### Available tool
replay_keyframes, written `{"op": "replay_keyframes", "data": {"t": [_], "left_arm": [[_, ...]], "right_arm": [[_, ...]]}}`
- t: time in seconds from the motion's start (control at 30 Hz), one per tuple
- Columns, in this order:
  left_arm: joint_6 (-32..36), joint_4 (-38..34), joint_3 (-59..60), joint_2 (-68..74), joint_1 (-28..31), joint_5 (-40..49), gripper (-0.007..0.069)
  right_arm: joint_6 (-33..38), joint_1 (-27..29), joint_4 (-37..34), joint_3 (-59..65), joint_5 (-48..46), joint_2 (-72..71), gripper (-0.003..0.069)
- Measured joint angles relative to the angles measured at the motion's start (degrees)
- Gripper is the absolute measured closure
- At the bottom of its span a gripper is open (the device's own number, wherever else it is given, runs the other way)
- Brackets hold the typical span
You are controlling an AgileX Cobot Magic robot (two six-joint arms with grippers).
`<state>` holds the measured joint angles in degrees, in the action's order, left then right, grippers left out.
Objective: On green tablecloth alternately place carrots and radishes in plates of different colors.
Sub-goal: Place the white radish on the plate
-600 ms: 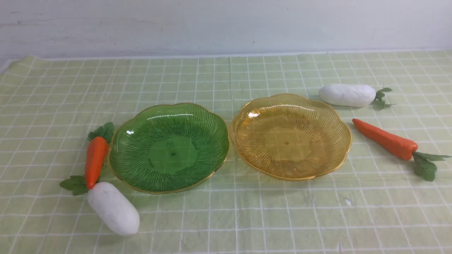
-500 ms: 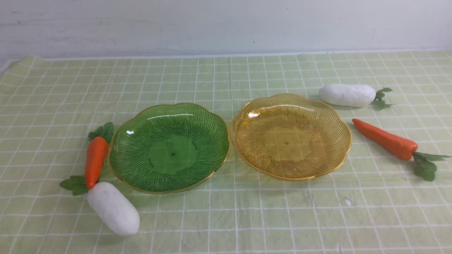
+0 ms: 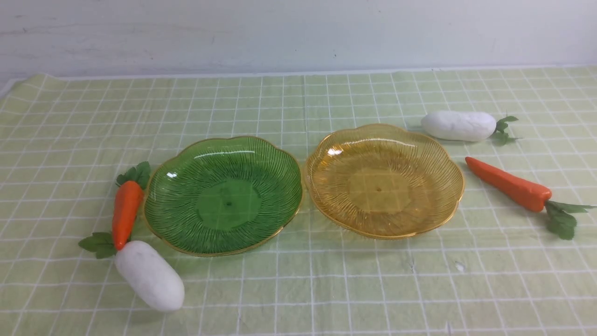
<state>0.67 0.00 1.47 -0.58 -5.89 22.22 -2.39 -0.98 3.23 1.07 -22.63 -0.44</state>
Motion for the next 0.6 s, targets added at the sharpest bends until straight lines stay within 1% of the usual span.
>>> {"op": "replay_keyframes", "data": {"t": [0.27,0.4,0.6], "left_arm": [[0.0,0.0,0.0,0.0,0.0,0.0,0.0632],[0.7,1.4,0.0,0.0,0.0,0.0,0.0632],[1.1,1.6,0.0,0.0,0.0,0.0,0.0632]], "right_arm": [[0.0,0.0,0.0,0.0,0.0,0.0,0.0573],[0.0,0.0,0.0,0.0,0.0,0.0,0.0573],[0.0,0.0,0.0,0.0,0.0,0.0,0.0573]]}}
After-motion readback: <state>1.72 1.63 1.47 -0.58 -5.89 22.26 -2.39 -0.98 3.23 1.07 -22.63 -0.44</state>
